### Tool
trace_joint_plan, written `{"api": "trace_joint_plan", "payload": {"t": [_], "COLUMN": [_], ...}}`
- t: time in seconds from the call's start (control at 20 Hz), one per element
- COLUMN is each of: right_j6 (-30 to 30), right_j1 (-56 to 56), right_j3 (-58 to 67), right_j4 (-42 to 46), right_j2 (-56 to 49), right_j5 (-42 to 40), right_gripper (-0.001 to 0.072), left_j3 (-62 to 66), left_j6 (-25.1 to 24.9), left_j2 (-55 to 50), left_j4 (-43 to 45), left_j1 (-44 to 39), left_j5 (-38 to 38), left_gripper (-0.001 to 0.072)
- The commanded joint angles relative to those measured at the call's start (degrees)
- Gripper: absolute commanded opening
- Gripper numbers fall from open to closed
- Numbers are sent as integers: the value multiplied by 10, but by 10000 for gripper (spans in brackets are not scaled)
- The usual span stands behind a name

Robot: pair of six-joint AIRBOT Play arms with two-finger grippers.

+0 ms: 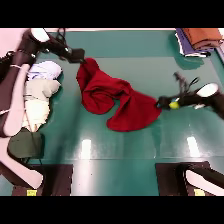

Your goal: Fold the shirts.

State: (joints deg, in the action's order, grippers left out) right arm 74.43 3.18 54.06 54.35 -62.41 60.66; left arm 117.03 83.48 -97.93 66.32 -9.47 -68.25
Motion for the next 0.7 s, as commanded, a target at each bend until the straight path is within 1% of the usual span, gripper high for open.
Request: {"api": "trace_joint_plan", "payload": {"t": [0.0,0.05,0.15,0.2,0.25,0.35,0.5,0.6,0.65], "right_j6": [-4,-3,-3,-3,-3,2,12,24,32], "right_j1": [34,50,89,108,131,178,235,249,249], "right_j3": [189,256,371,419,466,536,612,653,668], "right_j4": [60,73,72,72,72,72,70,66,66], "right_j2": [100,125,161,172,182,189,172,146,130], "right_j5": [87,103,113,118,125,146,190,209,214], "right_gripper": [18,18,18,18,18,17,17,17,17], "left_j3": [1,1,1,1,1,1,1,1,-1], "left_j6": [0,0,0,-2,-15,-17,-22,-30,-30], "left_j2": [138,191,290,334,377,448,506,511,506], "left_j4": [64,66,71,71,72,77,85,86,86], "left_j1": [0,0,0,0,0,0,0,0,0], "left_j5": [65,88,127,143,160,184,210,216,205], "left_gripper": [22,21,21,21,21,21,20,20,20]}}
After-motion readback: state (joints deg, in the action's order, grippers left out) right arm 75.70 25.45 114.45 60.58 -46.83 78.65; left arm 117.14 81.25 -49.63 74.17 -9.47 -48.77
